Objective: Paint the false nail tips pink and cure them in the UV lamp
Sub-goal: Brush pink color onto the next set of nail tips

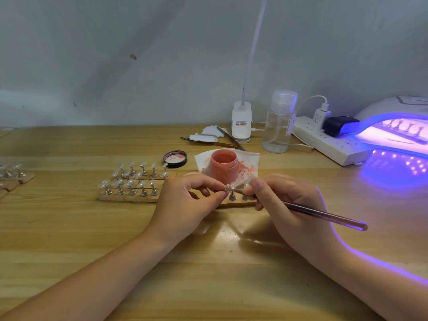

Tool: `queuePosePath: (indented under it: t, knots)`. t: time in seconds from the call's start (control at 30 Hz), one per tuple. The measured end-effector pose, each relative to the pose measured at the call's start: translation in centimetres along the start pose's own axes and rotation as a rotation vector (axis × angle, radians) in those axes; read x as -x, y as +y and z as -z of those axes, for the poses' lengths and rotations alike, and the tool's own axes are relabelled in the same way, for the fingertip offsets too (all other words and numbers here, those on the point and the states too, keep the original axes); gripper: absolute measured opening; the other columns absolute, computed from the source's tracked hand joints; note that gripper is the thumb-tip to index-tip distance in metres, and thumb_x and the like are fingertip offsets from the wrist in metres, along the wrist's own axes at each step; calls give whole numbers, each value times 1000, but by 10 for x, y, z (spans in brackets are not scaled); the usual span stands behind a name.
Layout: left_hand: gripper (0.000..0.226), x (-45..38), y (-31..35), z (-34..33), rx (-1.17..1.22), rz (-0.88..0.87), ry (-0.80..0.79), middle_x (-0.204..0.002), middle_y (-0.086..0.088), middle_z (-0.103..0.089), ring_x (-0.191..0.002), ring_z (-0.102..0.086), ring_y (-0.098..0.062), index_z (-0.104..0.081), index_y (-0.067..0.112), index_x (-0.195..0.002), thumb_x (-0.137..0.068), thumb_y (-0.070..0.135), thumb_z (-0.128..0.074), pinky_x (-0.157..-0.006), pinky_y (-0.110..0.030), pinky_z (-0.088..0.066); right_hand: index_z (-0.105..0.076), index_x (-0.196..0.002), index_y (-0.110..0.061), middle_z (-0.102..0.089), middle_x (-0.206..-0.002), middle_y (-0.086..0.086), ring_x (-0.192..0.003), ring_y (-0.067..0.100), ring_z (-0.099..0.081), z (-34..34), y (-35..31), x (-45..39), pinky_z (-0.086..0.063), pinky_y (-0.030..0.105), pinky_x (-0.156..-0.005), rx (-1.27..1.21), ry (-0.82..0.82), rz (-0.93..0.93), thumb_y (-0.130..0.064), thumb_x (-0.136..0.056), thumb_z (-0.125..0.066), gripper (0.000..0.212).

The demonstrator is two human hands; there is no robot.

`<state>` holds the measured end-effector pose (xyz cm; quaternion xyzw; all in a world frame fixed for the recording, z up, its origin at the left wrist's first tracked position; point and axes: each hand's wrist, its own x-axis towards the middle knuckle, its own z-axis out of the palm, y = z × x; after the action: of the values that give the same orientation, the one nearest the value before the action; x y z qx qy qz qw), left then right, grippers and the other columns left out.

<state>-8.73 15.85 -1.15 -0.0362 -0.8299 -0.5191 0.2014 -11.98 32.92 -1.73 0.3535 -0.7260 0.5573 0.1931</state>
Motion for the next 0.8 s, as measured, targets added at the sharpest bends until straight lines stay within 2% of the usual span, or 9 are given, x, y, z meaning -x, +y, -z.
queuePosePath:
  t: [0.1, 0.2, 0.33, 0.43, 0.5, 0.63, 0.7, 0.8]
  knots:
    - [18, 0, 0, 0, 8, 5, 0, -71, 5, -67, -62, -50, -3, -72, 27, -69, -70, 10, -76, -54, -15, -39, -69, -68, -16, -57, -56, -9, -53, 3, -54, 2, -1, 3, -41, 13, -56, -59, 19, -10, -31, -87, -51, 30]
    - [17, 1, 1, 0, 3, 10, -8, -71, 5, -67, -60, -48, 0, -72, 27, -70, -70, 11, -76, -53, -13, -38, -70, -71, -15, -56, -57, -14, -57, 5, -55, 1, -2, 1, -41, 14, -56, -6, 23, 14, -31, -87, -54, 28]
    - [15, 1, 2, 0, 2, 24, -6, -70, 8, -67, -60, -46, 0, -73, 26, -71, -70, 11, -76, -54, -13, -39, -70, -70, -9, -63, -64, -1, -60, 10, -57, 0, -2, -2, -45, 22, -56, 37, 9, 17, -35, -86, -62, 32]
    - [17, 1, 2, 0, 8, 35, -3, -64, 14, -64, -58, -44, 0, -72, 27, -70, -71, 10, -76, -53, -11, -37, -70, -68, -9, -58, -58, -17, -55, 3, -54, 1, -1, 1, -41, 13, -55, 7, 13, 33, -30, -85, -57, 30]
    - [20, 1, 2, 0, 18, 42, -3, -61, 18, -62, -57, -44, 1, -71, 28, -68, -71, 9, -76, -53, -10, -36, -70, -68, -10, -56, -57, -21, -55, 0, -54, 2, -1, 2, -40, 11, -57, -13, 29, 35, -28, -85, -56, 28]
    - [22, 1, 2, 0, 14, 46, -6, -62, 19, -63, -56, -44, 1, -71, 30, -67, -71, 9, -76, -52, -10, -36, -71, -70, -10, -66, -67, -2, -62, 10, -59, 0, -1, -1, -46, 22, -58, 29, 22, 35, -29, -85, -64, 25]
    - [20, 1, 2, 0, 7, 46, -6, -62, 18, -63, -56, -44, 1, -71, 29, -68, -71, 9, -76, -52, -10, -37, -71, -71, -11, -66, -68, -2, -63, 9, -60, -1, -1, -2, -46, 21, -59, 45, 1, 28, -29, -83, -60, 25]
    - [22, 1, 3, 0, 11, 48, -4, -61, 19, -62, -55, -44, 2, -71, 29, -66, -71, 8, -76, -52, -9, -36, -70, -69, -14, -64, -65, -12, -58, 2, -58, 0, -1, 1, -43, 13, -59, 6, 13, 10, -31, -86, -62, 26]
